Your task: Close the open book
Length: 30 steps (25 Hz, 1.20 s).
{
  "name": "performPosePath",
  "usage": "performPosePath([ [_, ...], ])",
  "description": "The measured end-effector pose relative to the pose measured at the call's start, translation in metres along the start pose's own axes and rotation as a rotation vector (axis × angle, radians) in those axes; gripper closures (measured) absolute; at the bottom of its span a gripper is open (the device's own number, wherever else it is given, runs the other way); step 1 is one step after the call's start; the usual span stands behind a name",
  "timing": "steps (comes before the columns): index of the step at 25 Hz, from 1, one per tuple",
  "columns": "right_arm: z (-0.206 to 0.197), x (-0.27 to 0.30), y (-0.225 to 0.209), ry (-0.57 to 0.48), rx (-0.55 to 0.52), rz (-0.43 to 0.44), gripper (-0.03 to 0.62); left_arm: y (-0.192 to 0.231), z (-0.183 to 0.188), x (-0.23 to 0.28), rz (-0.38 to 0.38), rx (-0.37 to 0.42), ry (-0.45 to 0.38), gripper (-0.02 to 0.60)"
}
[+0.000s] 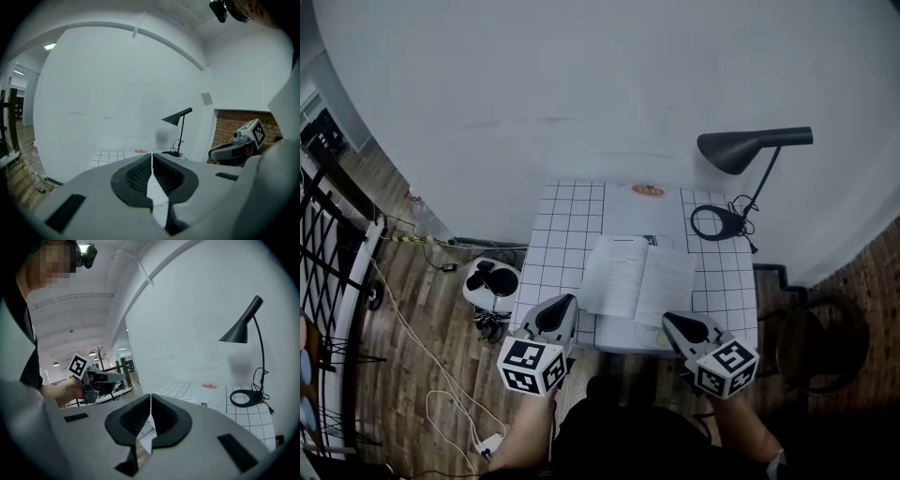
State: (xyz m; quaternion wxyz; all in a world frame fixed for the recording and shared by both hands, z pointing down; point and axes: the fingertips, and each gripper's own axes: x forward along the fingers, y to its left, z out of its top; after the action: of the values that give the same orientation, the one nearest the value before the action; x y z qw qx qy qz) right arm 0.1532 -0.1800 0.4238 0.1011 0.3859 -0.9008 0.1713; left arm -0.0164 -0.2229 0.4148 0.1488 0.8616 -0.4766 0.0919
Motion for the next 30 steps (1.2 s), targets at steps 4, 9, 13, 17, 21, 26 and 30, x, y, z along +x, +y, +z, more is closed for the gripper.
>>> performPosePath([
  [4, -0.002, 0.035, 0.010, 0.042, -0.010, -0.016, 0.589, 0.049, 0.006, 0.005, 0.007, -0.007, -0.007, 0.565],
  [9, -0.018, 0.076, 0.026, 0.104, -0.024, -0.032, 0.589, 0.089, -0.005, 0.005, -0.005, -0.010, 0.006, 0.565],
  [13, -0.038, 0.095, 0.034, 0.167, -0.037, -0.046, 0.540, 0.089, -0.035, 0.009, -0.041, -0.026, 0.063, 0.565],
  [17, -0.062, 0.110, 0.020, 0.243, -0.066, -0.060, 0.502, 0.093, -0.054, 0.021, -0.043, -0.010, 0.094, 0.565],
  [21, -0.075, 0.127, 0.007, 0.306, -0.121, -0.065, 0.465, 0.096, -0.070, 0.032, -0.047, -0.018, 0.126, 0.565],
  [26, -0.099, 0.156, 0.008, 0.384, -0.215, -0.018, 0.430, 0.115, -0.094, 0.045, -0.036, -0.012, 0.175, 0.565],
  [30, -0.126, 0.173, 0.003, 0.467, -0.345, -0.016, 0.394, 0.127, -0.104, 0.050, -0.021, -0.009, 0.189, 0.565],
])
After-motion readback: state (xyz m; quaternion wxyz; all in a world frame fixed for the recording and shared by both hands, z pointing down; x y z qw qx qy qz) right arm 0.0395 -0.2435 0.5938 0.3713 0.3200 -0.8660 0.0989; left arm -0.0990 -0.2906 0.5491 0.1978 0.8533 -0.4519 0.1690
